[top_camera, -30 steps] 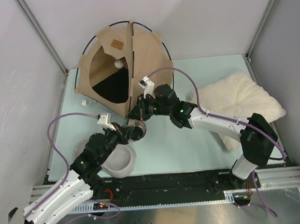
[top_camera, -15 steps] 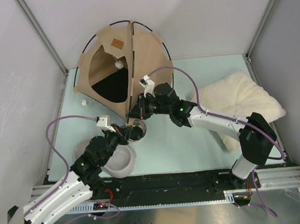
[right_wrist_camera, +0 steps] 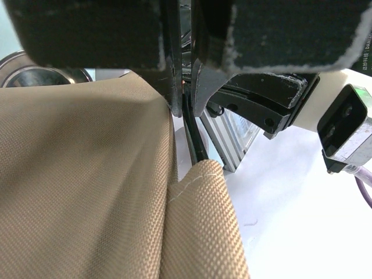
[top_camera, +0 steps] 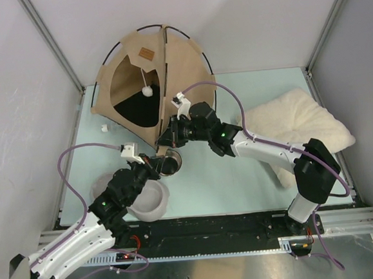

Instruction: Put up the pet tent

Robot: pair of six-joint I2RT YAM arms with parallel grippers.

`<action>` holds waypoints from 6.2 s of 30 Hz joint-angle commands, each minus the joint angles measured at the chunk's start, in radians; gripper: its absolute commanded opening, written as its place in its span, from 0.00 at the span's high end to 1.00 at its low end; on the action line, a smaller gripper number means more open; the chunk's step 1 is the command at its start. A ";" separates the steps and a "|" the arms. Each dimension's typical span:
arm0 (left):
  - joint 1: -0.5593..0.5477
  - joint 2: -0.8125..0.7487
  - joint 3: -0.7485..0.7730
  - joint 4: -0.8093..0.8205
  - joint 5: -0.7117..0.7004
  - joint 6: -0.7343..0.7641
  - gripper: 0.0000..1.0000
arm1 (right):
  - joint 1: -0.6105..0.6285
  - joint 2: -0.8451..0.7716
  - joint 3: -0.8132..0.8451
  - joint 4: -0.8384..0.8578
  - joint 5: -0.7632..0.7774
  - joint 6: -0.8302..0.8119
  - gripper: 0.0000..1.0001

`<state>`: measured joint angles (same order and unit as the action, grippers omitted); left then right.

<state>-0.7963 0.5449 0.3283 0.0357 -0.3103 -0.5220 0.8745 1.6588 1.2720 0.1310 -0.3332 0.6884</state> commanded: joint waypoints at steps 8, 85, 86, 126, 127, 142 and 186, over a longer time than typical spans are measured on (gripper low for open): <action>-0.043 0.036 -0.043 -0.225 0.093 0.012 1.00 | -0.099 -0.014 0.132 0.186 0.255 0.027 1.00; -0.044 0.079 -0.003 -0.228 0.048 0.021 1.00 | -0.067 -0.010 0.066 0.090 0.255 -0.183 1.00; -0.043 0.081 -0.002 -0.228 0.044 0.020 1.00 | -0.064 -0.013 0.064 0.087 0.250 -0.191 1.00; -0.042 0.195 0.227 -0.307 0.045 0.036 1.00 | 0.003 -0.029 -0.027 0.066 0.286 -0.374 1.00; -0.041 0.195 0.233 -0.311 0.044 0.035 1.00 | 0.003 -0.029 -0.028 0.062 0.287 -0.369 1.00; -0.042 0.136 0.262 -0.346 0.067 0.037 0.86 | 0.024 -0.029 -0.036 0.018 0.312 -0.356 1.00; 0.190 0.122 0.523 -0.609 -0.090 0.020 0.02 | -0.194 0.106 -0.034 -0.241 0.547 -0.598 0.78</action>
<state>-0.6315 0.6495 0.8474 -0.5716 -0.4496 -0.4816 0.6724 1.7313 1.2274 -0.1516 0.1150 0.0513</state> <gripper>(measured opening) 0.975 0.191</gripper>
